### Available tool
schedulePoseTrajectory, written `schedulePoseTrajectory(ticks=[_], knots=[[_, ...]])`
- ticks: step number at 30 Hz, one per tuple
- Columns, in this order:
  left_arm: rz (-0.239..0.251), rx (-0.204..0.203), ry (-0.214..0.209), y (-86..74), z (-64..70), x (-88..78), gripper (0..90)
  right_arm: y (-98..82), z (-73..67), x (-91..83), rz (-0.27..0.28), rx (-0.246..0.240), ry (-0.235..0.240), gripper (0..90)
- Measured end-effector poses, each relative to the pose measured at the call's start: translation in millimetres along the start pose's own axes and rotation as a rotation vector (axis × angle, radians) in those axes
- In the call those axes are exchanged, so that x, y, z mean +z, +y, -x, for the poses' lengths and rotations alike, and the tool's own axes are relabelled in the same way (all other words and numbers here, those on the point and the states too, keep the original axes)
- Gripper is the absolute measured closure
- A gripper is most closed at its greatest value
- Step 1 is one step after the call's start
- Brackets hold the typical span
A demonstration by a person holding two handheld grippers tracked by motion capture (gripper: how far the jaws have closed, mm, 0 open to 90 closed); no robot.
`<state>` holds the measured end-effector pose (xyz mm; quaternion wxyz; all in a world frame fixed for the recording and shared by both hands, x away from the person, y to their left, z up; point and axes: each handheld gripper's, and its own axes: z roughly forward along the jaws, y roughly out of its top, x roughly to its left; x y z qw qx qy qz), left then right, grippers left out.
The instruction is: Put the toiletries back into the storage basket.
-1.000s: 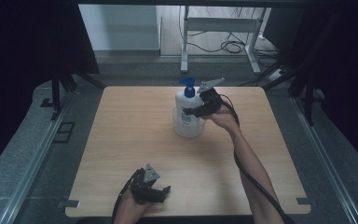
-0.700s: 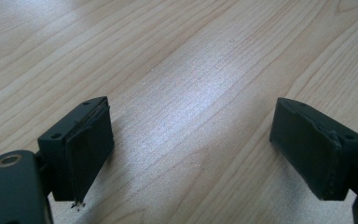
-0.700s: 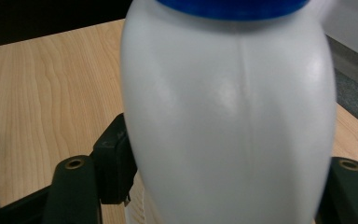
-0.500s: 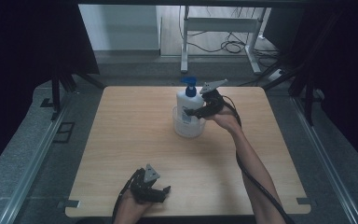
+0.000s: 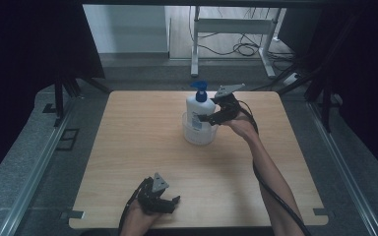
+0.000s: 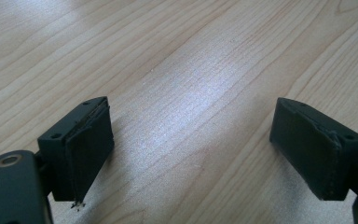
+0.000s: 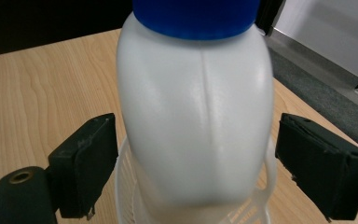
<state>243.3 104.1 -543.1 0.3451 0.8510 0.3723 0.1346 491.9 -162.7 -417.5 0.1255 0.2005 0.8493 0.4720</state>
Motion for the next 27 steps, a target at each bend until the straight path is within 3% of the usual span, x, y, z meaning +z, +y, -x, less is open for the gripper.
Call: schedulePoseTrajectory(ticks=[16, 27], knots=[[0.001, -0.002, 0.0, 0.1, 0.1, 0.2, 12.7, 3.2, -4.0, -11.6, 0.009, 0.018, -0.022, 0.2], [0.0, -0.002, 0.001, 0.3, 0.3, 0.3, 12.7, 1.4, -7.3, -19.0, -0.008, 0.022, -0.043, 0.0]])
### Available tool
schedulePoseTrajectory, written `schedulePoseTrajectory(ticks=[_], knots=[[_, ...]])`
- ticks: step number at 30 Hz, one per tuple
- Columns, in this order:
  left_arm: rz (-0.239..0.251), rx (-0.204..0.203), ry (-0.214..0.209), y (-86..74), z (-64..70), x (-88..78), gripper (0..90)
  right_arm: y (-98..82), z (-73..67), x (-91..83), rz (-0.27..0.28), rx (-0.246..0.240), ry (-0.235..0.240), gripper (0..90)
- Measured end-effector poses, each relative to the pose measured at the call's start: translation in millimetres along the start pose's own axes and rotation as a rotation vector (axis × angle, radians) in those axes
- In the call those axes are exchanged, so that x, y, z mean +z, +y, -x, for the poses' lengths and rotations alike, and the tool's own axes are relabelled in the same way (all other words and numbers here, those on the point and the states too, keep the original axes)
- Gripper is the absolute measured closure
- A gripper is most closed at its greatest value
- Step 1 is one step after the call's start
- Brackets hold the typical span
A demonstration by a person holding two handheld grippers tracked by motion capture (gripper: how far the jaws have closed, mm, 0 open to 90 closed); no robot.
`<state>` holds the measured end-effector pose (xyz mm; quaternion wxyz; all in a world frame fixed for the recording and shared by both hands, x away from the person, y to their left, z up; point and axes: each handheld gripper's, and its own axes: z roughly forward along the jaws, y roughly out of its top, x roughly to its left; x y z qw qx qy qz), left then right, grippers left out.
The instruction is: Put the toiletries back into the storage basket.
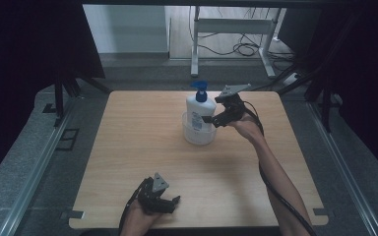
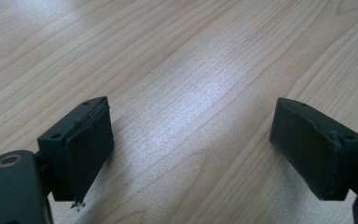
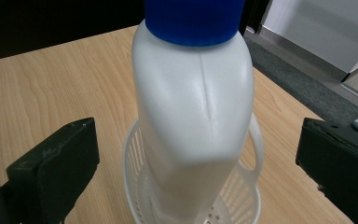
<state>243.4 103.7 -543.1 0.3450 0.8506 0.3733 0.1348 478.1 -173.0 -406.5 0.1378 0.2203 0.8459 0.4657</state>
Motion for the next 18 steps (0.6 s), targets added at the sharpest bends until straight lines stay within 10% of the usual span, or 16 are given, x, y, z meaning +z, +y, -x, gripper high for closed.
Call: schedulePoseTrajectory(ticks=[18], knots=[[0.002, 0.002, 0.001, 0.2, -0.1, 0.3, 12.7, -11.6, -8.0, -9.9, -0.019, -0.007, -0.02, 0.0]])
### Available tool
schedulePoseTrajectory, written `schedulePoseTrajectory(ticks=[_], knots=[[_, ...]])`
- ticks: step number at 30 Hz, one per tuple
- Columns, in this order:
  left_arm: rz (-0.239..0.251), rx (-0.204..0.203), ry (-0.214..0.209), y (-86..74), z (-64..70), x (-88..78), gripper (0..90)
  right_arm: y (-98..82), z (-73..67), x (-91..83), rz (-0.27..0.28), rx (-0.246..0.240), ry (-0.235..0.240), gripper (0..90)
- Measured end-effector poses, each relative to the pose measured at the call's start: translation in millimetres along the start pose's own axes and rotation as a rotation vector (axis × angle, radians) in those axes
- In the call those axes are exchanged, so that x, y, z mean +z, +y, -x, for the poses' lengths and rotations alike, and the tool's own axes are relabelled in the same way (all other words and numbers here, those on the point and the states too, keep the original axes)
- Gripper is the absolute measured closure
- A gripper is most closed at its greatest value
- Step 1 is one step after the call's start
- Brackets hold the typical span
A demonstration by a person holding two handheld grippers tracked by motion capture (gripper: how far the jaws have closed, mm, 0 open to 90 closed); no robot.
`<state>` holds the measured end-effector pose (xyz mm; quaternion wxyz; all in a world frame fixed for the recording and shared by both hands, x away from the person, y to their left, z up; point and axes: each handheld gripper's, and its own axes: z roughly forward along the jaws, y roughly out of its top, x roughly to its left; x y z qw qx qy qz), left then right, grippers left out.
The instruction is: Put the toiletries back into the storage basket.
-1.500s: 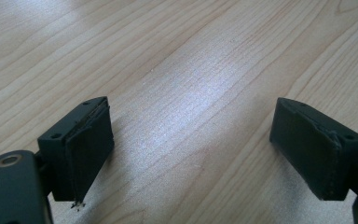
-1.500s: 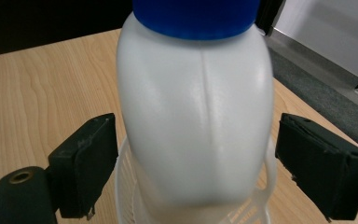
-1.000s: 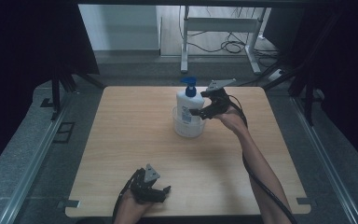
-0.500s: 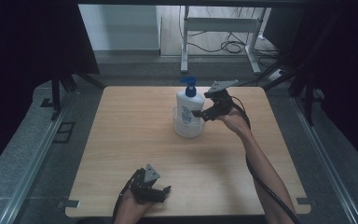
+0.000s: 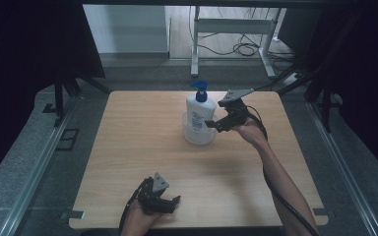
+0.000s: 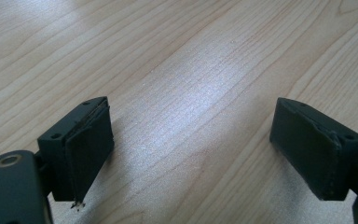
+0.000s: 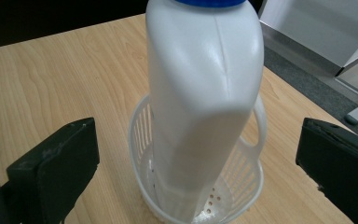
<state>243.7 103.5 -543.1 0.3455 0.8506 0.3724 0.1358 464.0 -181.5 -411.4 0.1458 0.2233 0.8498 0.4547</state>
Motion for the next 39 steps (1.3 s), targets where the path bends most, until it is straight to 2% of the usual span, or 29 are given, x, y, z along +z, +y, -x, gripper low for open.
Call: schedulePoseTrajectory(ticks=[24, 39], knots=[[-0.001, -0.001, 0.0, 0.1, 0.1, 0.0, 12.7, -20.5, -10.7, -22.1, -0.015, 0.018, -0.025, 0.0], [0.001, -0.003, 0.0, 0.1, 0.3, 0.1, 12.7, -43.0, -20.5, -33.6, -0.041, 0.025, -0.036, 0.0]])
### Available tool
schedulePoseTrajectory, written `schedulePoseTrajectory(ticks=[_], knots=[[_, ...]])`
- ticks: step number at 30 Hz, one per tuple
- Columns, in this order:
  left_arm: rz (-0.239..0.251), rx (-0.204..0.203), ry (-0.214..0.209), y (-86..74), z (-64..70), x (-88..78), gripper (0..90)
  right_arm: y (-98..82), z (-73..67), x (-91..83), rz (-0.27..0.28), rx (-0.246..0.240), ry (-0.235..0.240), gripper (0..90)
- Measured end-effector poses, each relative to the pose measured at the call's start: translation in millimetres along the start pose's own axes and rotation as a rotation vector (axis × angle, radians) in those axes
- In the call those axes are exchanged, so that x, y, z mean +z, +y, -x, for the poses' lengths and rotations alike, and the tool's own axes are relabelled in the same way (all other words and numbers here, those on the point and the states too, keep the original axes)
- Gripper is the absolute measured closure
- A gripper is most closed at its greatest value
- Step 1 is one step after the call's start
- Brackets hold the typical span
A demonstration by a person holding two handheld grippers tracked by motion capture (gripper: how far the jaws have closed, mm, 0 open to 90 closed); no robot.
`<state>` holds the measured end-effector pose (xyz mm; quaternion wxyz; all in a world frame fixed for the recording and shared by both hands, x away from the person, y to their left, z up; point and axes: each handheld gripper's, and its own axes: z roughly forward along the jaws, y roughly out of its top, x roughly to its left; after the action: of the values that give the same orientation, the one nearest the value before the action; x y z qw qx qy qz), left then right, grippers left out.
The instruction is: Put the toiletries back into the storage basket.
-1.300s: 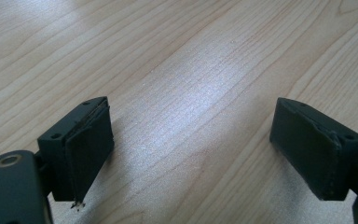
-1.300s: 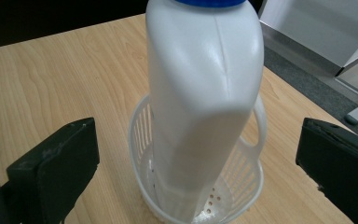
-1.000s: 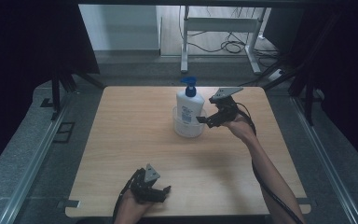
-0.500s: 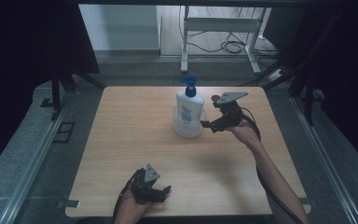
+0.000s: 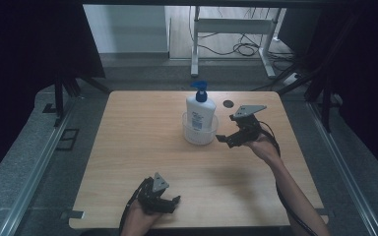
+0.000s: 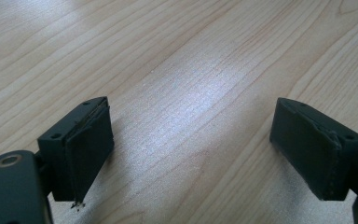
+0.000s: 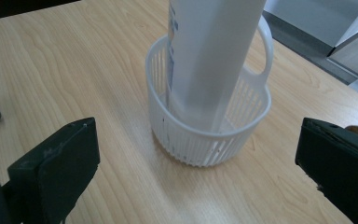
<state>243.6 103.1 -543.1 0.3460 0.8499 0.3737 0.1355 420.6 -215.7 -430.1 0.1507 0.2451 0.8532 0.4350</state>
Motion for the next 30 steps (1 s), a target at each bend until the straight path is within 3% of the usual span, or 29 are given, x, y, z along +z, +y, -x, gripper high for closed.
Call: schedulePoseTrajectory(ticks=[16, 30], knots=[[-0.001, -0.001, 0.001, 0.1, 0.1, 0.0, 12.8, -32.7, -8.1, -13.1, -0.004, 0.03, -0.003, 0.0], [-0.001, -0.004, 0.003, 0.1, 0.4, 0.1, 12.7, -67.0, -20.9, -10.0, -0.042, 0.038, -0.011, 0.0]])
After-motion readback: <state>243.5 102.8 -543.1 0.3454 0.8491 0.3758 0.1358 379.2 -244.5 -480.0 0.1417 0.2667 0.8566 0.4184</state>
